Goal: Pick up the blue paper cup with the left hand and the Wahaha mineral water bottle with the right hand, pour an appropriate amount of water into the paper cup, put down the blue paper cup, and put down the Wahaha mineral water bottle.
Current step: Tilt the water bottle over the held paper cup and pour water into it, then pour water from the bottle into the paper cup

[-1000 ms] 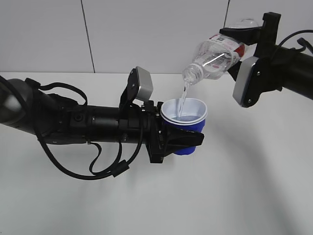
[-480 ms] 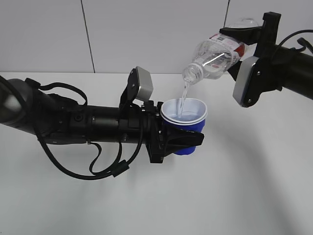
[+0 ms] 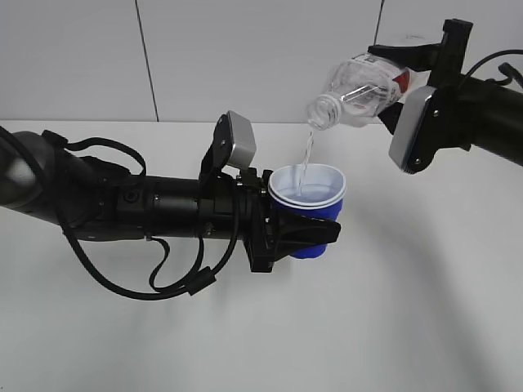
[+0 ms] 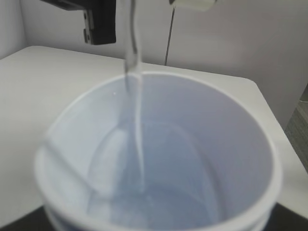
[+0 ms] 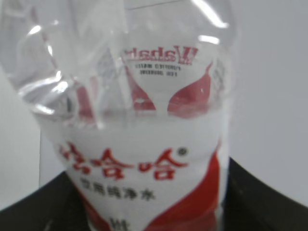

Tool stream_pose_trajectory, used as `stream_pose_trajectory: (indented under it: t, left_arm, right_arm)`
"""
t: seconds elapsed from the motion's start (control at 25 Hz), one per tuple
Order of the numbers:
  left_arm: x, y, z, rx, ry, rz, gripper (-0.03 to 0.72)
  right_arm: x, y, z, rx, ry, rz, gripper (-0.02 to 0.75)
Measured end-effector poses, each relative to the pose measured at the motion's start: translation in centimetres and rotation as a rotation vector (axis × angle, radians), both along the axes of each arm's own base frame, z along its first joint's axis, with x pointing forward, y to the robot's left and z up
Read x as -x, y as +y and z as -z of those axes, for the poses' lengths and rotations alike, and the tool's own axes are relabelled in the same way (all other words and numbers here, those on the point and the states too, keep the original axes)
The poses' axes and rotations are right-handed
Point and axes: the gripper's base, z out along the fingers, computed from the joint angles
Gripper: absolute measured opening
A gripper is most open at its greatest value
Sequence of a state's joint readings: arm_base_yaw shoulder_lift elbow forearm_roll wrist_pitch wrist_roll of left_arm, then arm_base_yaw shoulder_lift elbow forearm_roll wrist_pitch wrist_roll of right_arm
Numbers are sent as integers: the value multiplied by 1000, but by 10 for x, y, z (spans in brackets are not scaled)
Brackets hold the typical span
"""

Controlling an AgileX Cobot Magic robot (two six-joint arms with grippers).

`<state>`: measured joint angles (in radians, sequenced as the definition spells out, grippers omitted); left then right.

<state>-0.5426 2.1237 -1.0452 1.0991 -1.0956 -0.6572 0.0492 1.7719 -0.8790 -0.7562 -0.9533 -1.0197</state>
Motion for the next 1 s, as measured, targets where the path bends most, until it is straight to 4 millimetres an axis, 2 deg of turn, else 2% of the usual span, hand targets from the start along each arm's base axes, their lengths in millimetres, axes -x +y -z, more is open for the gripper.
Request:
stream_pose_trajectory:
  t: [0.24, 0.52, 1.0]
  left_arm:
    - [-1, 0, -1, 1, -51, -7, 416]
    - [-8, 1, 0, -8, -35, -85, 416]
    - [-42, 26, -4, 25, -92, -360, 416]
  right_arm:
    - [0, 0, -1, -153, 103, -5, 443]
    - [0, -1, -9, -465, 224, -13, 443]
    - [-4, -7, -12, -792, 387, 35, 443]
